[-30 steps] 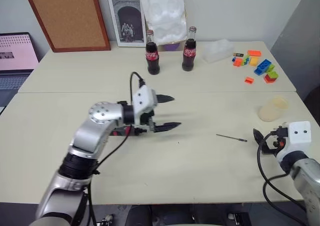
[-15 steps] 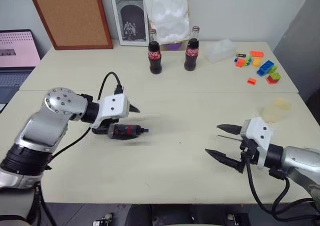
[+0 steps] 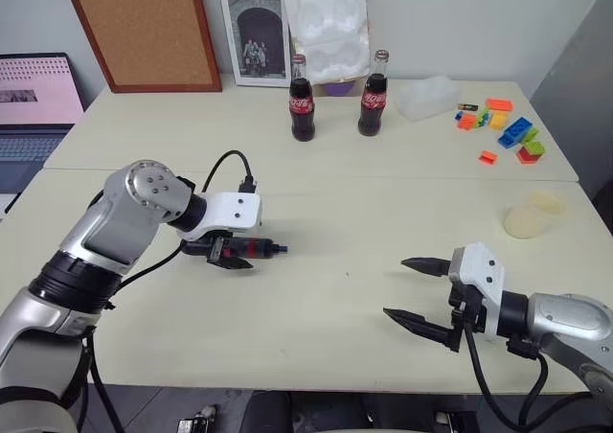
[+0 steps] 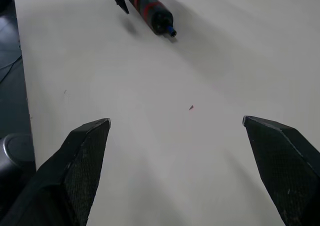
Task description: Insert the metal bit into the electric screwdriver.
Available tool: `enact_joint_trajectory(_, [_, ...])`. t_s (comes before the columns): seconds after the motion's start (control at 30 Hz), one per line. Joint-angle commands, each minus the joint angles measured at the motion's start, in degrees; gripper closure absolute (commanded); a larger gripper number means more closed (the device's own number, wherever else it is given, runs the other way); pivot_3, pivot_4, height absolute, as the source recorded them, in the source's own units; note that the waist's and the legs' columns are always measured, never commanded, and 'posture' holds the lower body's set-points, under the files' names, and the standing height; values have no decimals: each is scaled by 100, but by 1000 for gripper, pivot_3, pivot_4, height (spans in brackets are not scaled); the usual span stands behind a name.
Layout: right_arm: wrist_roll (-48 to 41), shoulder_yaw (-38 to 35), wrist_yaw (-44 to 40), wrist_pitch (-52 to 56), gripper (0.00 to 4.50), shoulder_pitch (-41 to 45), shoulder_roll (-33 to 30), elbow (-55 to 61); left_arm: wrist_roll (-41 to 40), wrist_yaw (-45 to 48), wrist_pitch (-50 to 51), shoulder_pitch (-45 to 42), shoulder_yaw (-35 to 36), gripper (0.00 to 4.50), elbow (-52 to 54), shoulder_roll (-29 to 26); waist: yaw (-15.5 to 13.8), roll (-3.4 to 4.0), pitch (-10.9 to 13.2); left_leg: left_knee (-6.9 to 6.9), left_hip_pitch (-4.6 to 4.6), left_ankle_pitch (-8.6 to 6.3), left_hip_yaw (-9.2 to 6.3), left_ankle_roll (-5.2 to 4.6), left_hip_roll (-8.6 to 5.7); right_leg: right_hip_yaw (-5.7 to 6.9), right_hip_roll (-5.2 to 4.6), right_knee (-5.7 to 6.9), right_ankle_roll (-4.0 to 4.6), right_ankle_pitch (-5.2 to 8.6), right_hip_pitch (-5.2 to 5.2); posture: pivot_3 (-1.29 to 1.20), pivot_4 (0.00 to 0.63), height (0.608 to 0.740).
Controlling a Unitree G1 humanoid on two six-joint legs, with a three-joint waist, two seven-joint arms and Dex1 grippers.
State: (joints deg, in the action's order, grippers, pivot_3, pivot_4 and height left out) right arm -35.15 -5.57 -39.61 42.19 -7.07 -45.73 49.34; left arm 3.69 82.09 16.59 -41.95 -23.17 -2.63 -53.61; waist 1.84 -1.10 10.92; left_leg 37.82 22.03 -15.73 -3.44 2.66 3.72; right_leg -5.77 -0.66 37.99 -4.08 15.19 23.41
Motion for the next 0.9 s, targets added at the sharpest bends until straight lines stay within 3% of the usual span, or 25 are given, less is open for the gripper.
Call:
enact_joint_trajectory(0.03, [-46, -63, 159, -80, 39, -115, 45, 416, 303, -33, -169, -184, -128, 0, -168, 146, 0, 0, 0, 0, 0, 0, 0, 0, 0, 0, 0, 0, 0, 0, 0, 0, 150, 740])
enact_joint_trajectory(0.4, [-303, -242, 352, 114, 39, -188, -57, 722, 655, -64, -362, -314, -374, 0, -566, 680, -5, -1, 0, 4, 0, 0, -1, 0, 0, -1, 0, 4, 0, -1, -1, 0, 150, 740])
enact_joint_trajectory(0.47, [-344, -249, 396, 149, 10, -150, -93, 745, 771, -81, -523, -301, -420, 186, -662, 675, -4, -1, 0, 4, 0, 0, -1, 0, 0, -1, 0, 3, 1, -3, -1, 0, 150, 740])
enact_joint_trajectory(0.9, [-711, -437, 567, 328, 0, 77, -277, 789, 1125, -249, -873, -177, -463, 2643, -1022, 727, -2, 0, -5, 8, -15, 1, -2, 0, 0, -1, 1, 11, 4, -4, -13, 0, 150, 740])
